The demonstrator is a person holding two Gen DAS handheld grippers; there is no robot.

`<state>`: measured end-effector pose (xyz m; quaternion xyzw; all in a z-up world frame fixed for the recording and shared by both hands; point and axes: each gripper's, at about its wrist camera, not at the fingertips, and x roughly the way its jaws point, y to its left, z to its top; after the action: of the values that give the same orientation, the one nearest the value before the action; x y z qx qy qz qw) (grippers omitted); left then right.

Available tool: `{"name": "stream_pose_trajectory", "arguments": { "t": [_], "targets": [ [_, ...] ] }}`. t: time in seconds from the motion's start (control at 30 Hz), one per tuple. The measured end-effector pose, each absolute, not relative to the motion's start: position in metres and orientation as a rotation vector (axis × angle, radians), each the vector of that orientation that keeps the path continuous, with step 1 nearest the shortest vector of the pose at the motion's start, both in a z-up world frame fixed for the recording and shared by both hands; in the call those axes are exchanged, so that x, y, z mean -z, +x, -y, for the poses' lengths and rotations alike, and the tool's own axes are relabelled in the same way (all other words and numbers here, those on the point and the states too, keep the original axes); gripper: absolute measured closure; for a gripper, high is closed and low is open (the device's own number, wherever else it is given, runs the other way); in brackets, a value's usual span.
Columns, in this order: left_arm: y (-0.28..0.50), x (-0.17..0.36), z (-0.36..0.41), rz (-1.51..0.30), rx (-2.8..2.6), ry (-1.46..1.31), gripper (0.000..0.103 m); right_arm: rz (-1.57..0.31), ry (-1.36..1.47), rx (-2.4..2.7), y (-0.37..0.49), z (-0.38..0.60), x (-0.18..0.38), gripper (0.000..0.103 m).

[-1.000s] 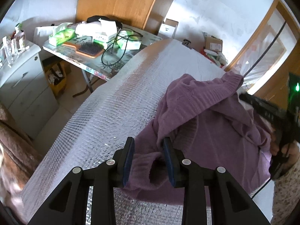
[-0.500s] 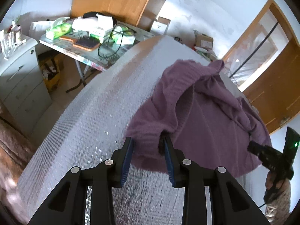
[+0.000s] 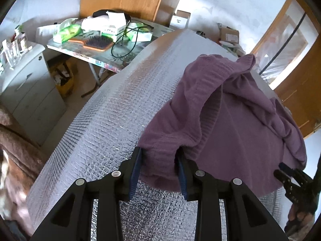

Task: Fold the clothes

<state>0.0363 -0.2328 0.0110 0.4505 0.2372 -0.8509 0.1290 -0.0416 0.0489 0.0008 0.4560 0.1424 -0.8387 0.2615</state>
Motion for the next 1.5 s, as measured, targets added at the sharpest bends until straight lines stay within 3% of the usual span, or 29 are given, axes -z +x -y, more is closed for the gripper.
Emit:
{"name": "stream_pose_trajectory", "arguments": {
  "t": [0.07,0.17,0.33,0.5,0.8,1.17,1.33,1.5],
  "targets": [
    [0.036,-0.011,0.232,-0.677,2.477,1.299,0.069,-0.374,1.24,2.261,-0.038,-0.048,-0.001,0.093],
    [0.035,-0.011,0.231,-0.65,2.494,1.288,0.084,-0.359,1.239,2.26,-0.031,-0.05,0.0,0.1],
    [0.042,-0.011,0.242,-0.735,2.467,1.271,0.095,-0.323,1.251,2.272,-0.021,-0.057,0.0,0.101],
    [0.052,-0.01,0.252,-0.785,2.441,1.237,0.096,-0.271,1.252,2.271,-0.014,-0.065,-0.004,0.101],
    [0.063,-0.009,0.253,-0.834,2.436,1.25,0.096,-0.254,1.281,2.259,0.01,-0.072,-0.008,0.101],
    [0.09,-0.013,0.247,-0.772,2.418,1.323,0.096,-0.218,1.34,2.194,0.016,-0.077,-0.014,0.101],
    [0.103,-0.034,0.24,-0.764,2.46,1.27,0.088,-0.141,1.282,2.222,0.008,-0.089,-0.032,0.1],
    [0.107,-0.069,0.22,-0.647,2.553,1.139,0.086,-0.103,1.158,2.346,0.004,-0.119,-0.06,0.1]
  ]
}}
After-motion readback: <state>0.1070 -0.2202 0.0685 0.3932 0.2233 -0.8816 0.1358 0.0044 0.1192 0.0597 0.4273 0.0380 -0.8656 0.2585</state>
